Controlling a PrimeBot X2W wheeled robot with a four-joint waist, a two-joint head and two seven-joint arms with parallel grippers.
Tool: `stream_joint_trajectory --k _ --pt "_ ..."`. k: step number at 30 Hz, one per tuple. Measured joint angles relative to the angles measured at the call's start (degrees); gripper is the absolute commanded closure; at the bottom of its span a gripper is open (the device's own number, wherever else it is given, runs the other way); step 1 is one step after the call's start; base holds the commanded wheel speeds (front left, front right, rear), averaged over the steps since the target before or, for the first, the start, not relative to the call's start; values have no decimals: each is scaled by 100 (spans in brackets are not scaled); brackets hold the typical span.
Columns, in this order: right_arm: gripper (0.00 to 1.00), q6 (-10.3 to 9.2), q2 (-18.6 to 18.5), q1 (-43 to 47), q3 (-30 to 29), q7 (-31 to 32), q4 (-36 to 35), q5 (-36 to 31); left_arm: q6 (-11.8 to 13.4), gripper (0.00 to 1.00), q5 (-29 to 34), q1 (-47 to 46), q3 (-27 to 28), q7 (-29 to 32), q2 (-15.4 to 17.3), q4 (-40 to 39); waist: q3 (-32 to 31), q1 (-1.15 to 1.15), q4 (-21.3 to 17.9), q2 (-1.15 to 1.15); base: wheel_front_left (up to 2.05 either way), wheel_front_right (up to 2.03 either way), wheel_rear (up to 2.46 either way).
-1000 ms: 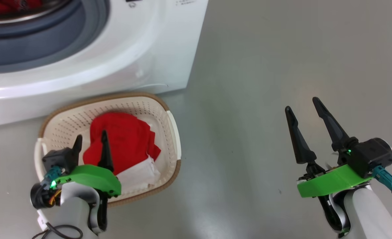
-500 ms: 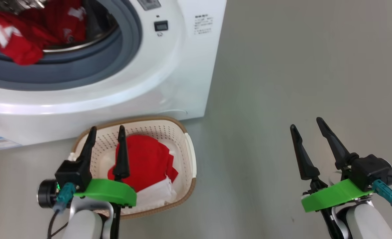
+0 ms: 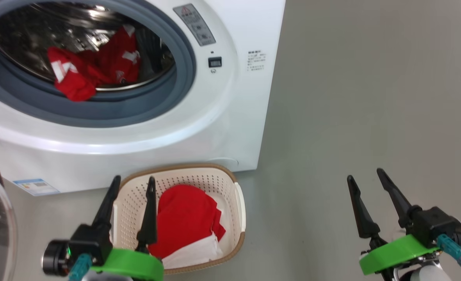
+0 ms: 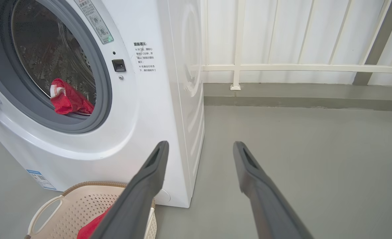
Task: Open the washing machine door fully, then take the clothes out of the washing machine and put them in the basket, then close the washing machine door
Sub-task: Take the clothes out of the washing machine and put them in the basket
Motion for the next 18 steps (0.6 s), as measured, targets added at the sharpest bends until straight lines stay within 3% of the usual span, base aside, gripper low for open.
stream_joint_trajectory --k 18 --pt "0 0 76 778 -123 0 111 -132 133 0 -31 1352 -124 307 176 -592 -918 0 219 0 0 0 0"
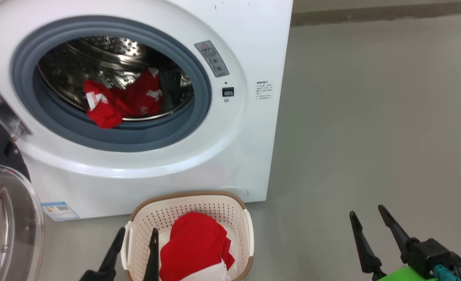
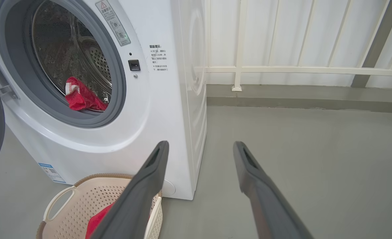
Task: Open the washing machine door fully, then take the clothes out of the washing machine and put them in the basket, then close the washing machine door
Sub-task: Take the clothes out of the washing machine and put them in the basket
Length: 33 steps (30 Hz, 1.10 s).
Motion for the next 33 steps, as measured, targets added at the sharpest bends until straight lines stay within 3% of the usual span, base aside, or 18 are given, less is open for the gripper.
stream_joint_trajectory --k 9,33 --pt "0 0 43 198 -63 1 8 -70 148 0 -79 360 44 122 38 -153 -261 0 56 0 0 0 0" --pt "0 0 58 302 -62 1 0 -64 248 0 -231 476 85 193 104 -165 -285 0 60 0 0 0 0"
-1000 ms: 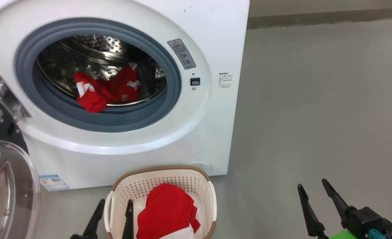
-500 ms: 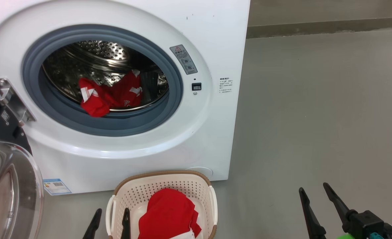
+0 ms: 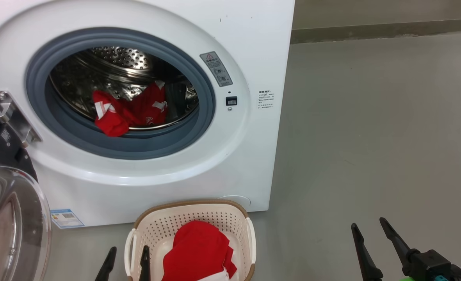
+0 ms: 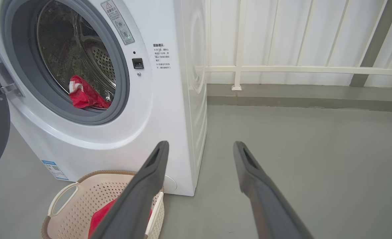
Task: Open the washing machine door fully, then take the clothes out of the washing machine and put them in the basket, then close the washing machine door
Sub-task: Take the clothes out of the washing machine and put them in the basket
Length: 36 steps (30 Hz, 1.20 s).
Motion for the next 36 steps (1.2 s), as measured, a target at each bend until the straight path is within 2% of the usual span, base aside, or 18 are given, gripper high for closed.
stream_joint_trajectory --k 10,15,23,27,31,32,36 --pt "0 0 1 0 19 0 -10 0 0 0 -5 -25 -74 -8 24 65 73 0 51 0 0 0 0" --pt "0 0 2 -12 33 1 -92 -2 -5 0 16 -326 -213 1 33 174 214 0 59 0 0 0 0" --pt "0 0 2 -240 25 2 -305 -31 -57 0 62 -1211 -300 -90 -23 595 616 0 20 0 0 0 0" --pt "0 0 -23 -495 77 1 -425 -53 -109 0 82 -2140 -301 -297 -75 1207 1046 0 -39 0 0 0 0" --pt "0 0 -25 -692 146 1 -426 -25 -112 0 178 -2680 -271 -349 -64 1616 1323 0 -105 0 0 0 0" --pt "0 0 -27 -812 187 0 -417 2 -115 0 231 -3039 -256 -394 -32 1874 1508 0 -161 0 0 0 0" --pt "0 0 -32 -985 304 0 -371 38 -154 0 297 -3532 -232 -430 78 2240 1768 0 -265 0 0 0 0"
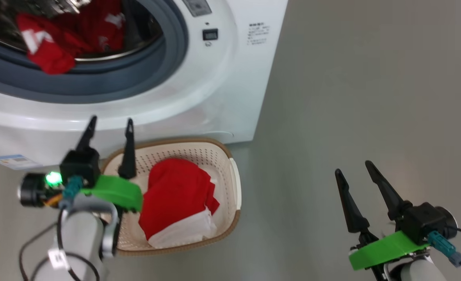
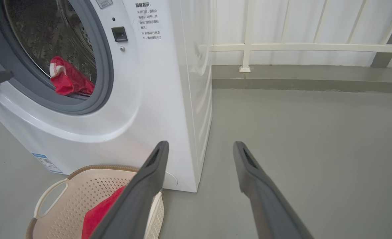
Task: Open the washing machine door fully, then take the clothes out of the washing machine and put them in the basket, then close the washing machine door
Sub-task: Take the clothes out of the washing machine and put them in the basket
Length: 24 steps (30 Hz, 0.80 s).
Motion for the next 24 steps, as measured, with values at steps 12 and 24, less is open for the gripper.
stream_joint_trajectory --k 12,24 --pt "0 0 -4 -576 324 -1 21 334 -113 0 124 -1556 157 385 704 1129 797 0 -580 0 0 0 0" --pt "0 0 -4 -977 548 -1 5 968 -466 0 436 -2959 172 1524 1828 1479 1515 0 -1199 0 0 0 0"
